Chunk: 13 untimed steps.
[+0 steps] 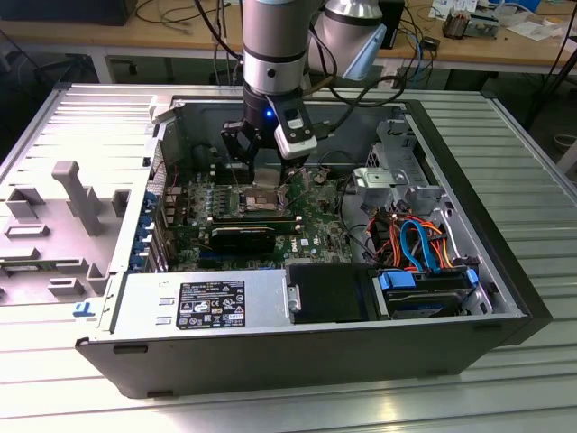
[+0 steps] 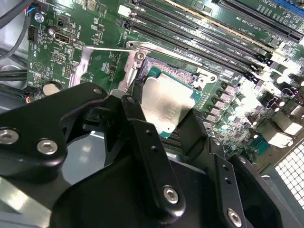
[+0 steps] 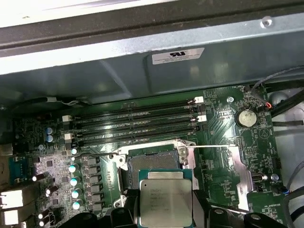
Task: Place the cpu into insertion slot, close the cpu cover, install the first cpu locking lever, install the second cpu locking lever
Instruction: 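Place the cpu into insertion slot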
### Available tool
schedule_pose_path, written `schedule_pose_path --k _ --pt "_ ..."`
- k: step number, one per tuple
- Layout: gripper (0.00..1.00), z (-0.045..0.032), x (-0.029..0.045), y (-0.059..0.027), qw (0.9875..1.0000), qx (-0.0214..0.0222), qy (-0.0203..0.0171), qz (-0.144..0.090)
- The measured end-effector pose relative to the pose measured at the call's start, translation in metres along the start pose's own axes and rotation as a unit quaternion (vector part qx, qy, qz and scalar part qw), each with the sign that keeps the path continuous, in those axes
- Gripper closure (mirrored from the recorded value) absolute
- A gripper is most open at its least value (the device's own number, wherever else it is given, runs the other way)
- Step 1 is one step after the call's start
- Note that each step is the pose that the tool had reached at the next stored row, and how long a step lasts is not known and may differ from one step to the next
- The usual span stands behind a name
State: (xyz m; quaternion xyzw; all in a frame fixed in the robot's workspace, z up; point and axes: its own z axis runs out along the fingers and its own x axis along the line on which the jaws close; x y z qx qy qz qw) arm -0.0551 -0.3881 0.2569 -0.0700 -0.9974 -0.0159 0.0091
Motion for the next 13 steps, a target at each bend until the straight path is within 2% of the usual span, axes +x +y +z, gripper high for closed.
schedule_pose_path --k 13 --pt "0.46 0.0012 0.0000 0.0000 0.9999 0.0026 -0.0009 0.015"
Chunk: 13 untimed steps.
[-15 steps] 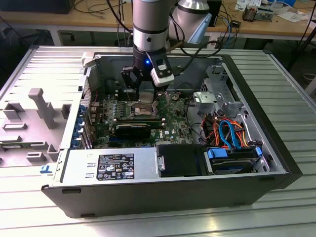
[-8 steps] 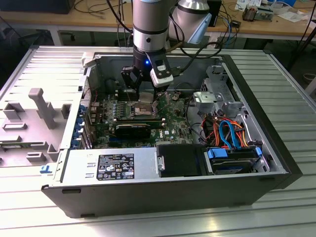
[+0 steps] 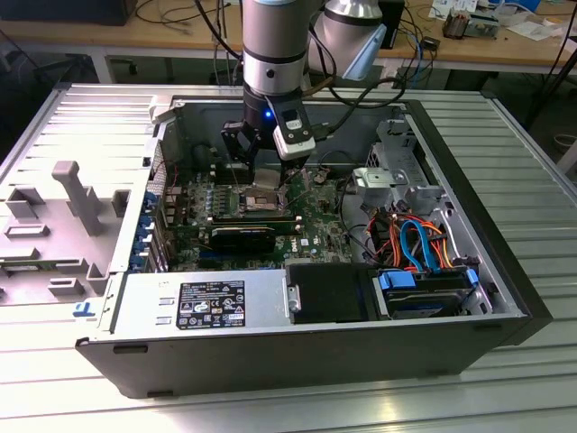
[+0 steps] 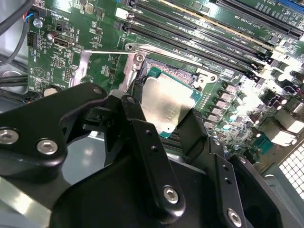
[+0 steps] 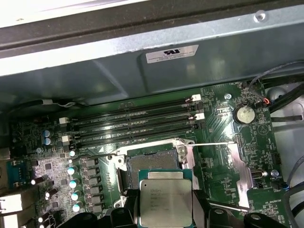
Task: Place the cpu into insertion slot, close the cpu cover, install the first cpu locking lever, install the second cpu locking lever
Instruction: 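Place the cpu into insertion slot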
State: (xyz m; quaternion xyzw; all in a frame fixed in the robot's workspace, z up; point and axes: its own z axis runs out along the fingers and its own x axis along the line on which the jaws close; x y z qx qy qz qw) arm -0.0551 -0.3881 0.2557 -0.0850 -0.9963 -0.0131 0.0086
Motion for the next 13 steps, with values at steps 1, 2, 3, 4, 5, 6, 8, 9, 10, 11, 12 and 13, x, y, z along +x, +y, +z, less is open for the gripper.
schedule_pose_path --k 1,2,3,4,5,6,8,9,10,11,12,13 --pt "0.46 0.0001 0.0000 0.0000 1.0000 0.0001 -0.0001 0.001" --pt "0.46 0.0002 0.0000 0.0000 1.0000 0.0003 -0.0001 0.003" --pt "0.46 0.0003 0.0000 0.0000 1.0000 0.0003 -0.0002 0.004" --pt "0.46 0.0004 0.0000 0.0000 1.0000 0.0004 -0.0002 0.005" --pt "0.46 0.0004 0.0000 0.0000 1.0000 0.0006 -0.0003 0.007" --pt "0.46 0.0005 0.0000 0.0000 1.0000 0.0007 -0.0003 0.008" --pt "0.46 0.0006 0.0000 0.0000 0.9999 0.0009 -0.0004 0.010" --pt "0.46 0.0006 0.0000 0.0000 0.9999 0.0010 -0.0005 0.011" --pt "0.46 0.0007 0.0000 0.0000 0.9999 0.0011 -0.0005 0.012" --pt "0.46 0.0008 0.0000 0.0000 0.9999 0.0012 -0.0006 0.014" --pt "0.46 0.0008 0.0000 0.0000 0.9999 0.0012 -0.0006 0.015" --pt "0.46 0.0008 0.0000 0.0000 0.9999 0.0012 -0.0007 0.016"
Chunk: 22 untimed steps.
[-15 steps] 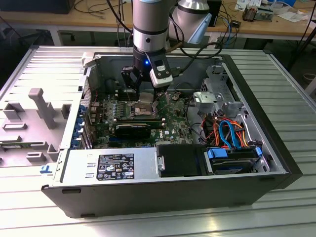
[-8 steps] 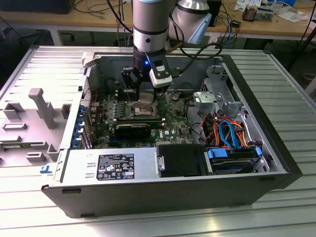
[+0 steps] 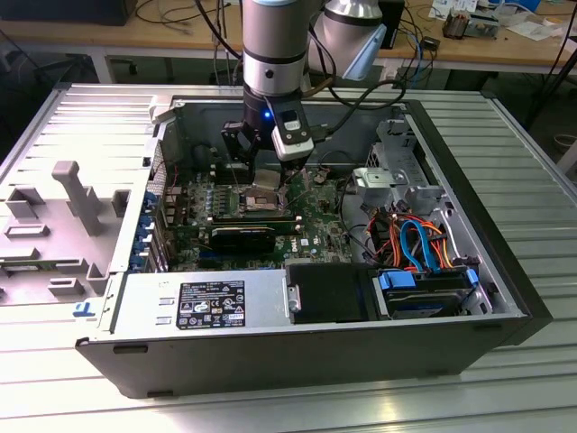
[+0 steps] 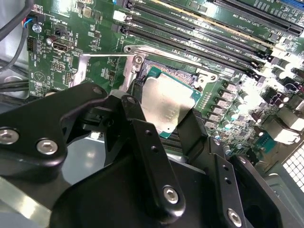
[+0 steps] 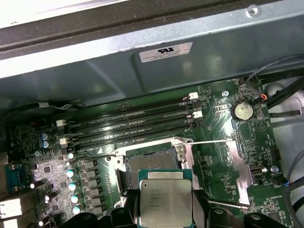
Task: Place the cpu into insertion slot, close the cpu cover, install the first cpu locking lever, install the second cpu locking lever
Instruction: 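Place the cpu into insertion slot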
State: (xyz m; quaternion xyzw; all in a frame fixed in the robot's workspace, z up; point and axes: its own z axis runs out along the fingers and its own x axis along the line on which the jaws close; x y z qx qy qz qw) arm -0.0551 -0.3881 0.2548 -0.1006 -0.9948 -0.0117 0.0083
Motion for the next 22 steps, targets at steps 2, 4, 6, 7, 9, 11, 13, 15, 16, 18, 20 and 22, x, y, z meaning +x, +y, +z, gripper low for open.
schedule_pose_path --k 2,4,6,7,9,11,13,15,16,18,20,22 --pt "0.46 0.0002 0.0000 0.0000 1.0000 0.0002 -0.0001 0.002" --pt "0.46 0.0003 0.0000 0.0000 1.0000 0.0003 -0.0002 0.005" --pt "0.46 0.0005 0.0000 0.0000 1.0000 0.0002 -0.0003 0.008" --pt "0.46 0.0006 0.0000 0.0000 0.9999 0.0002 -0.0003 0.010" --pt "0.46 0.0007 0.0000 0.0000 0.9999 0.0003 -0.0004 0.012" --pt "0.46 0.0009 0.0000 0.0000 0.9999 0.0002 -0.0004 0.015" --pt "0.46 0.0010 0.0000 0.0000 0.9998 0.0002 -0.0005 0.018" --pt "0.46 0.0012 0.0000 0.0000 0.9998 0.0002 -0.0006 0.022" --pt "0.46 0.0013 0.0000 0.0000 0.9997 0.0004 -0.0007 0.023" --pt "0.46 0.0015 0.0000 0.0000 0.9997 0.0007 -0.0008 0.026" --pt "0.46 0.0016 0.0000 0.0000 0.9995 0.0008 -0.0009 0.031" --pt "0.46 0.0018 0.0000 0.0000 0.9993 0.0009 -0.0011 0.036"
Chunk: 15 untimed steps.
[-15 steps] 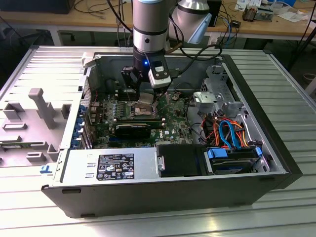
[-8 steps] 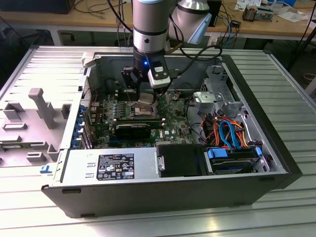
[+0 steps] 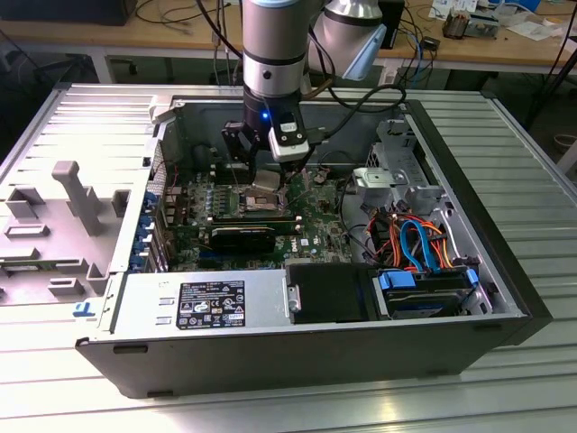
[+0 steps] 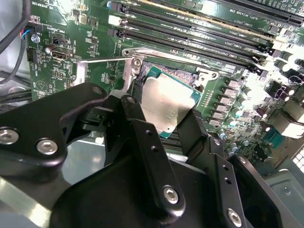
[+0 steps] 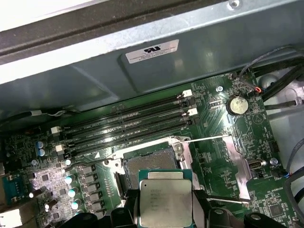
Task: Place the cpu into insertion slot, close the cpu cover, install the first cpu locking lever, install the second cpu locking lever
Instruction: 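Place the cpu into insertion slot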
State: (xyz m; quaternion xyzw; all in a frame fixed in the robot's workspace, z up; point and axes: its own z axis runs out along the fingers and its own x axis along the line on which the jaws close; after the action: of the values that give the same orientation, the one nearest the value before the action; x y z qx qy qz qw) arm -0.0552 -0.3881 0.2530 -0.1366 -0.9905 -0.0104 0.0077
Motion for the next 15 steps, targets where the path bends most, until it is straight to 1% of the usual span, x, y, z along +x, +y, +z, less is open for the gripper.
schedule_pose_path --k 2,4,7,9,15 --pt "0.46 0.0002 0.0000 0.0000 1.0000 0.0002 -0.0002 0.007" --pt "0.46 0.0005 0.0000 0.0000 0.9998 0.0007 -0.0007 0.021" --pt "0.46 0.0008 0.0000 0.0000 0.9993 0.0013 -0.0013 0.037" --pt "0.46 0.0009 0.0000 0.0000 0.9991 0.0012 -0.0013 0.042" --pt "0.46 0.0015 0.0000 0.0000 0.9978 0.0012 -0.0019 0.066"
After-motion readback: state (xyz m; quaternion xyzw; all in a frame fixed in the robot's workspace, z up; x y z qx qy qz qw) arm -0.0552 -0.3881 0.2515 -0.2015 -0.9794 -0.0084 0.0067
